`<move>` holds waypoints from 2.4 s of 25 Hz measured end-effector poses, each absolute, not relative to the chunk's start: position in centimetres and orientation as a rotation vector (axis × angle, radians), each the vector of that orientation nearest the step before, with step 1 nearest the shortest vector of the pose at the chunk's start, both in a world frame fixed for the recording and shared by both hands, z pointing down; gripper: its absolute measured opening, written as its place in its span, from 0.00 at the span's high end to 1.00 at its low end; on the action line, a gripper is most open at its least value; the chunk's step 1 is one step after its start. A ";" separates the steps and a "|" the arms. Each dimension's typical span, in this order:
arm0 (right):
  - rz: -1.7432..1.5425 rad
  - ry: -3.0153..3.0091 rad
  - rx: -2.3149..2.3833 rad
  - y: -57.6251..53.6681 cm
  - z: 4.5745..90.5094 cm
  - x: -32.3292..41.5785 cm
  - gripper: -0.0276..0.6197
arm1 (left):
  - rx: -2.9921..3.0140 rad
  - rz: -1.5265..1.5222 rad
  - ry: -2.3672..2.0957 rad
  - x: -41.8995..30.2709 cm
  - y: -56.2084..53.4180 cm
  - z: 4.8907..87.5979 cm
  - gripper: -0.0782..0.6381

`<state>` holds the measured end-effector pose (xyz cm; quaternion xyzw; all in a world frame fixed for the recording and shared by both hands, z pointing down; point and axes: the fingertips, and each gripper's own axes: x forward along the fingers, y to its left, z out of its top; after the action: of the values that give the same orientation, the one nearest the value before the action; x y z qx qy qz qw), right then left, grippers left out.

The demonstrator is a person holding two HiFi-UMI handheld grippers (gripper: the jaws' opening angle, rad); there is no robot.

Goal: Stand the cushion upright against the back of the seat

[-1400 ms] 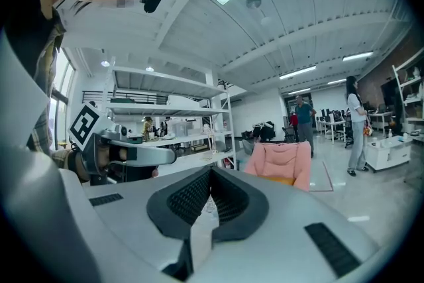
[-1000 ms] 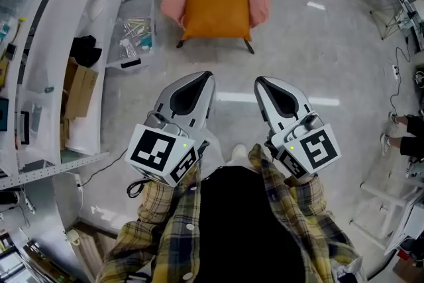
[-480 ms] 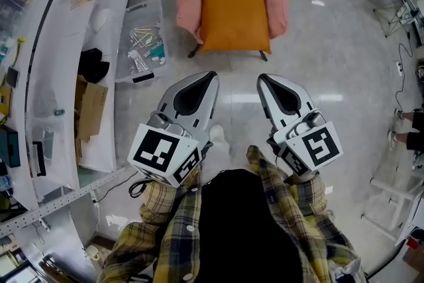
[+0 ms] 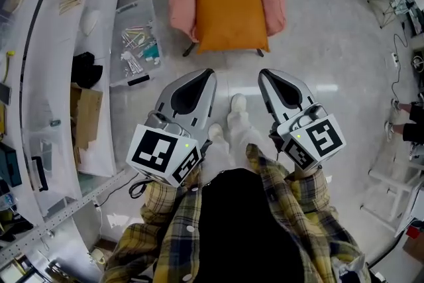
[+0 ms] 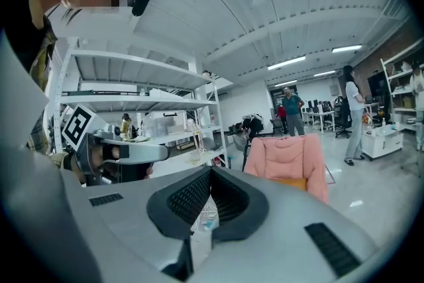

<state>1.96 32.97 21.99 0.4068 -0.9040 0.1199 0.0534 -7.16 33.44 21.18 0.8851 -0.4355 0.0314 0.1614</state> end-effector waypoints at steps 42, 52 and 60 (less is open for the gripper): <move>0.423 -2.781 1.181 6.2 23.7 6.3 0.93 | 2.445 0.139 -1.345 -4.5 6.3 24.0 0.89; 0.473 -2.698 1.329 -2.1 24.4 0.5 0.93 | 2.476 0.184 -1.221 -10.9 -2.7 25.0 0.89; 0.482 -2.584 1.477 -6.1 26.6 -1.7 0.93 | 2.505 0.290 -1.041 -12.9 -6.8 28.7 0.89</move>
<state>-1.67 -6.13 26.61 0.4888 -0.8553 0.1597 0.0630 -12.89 -6.76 28.67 0.8987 -0.3733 0.1041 0.2053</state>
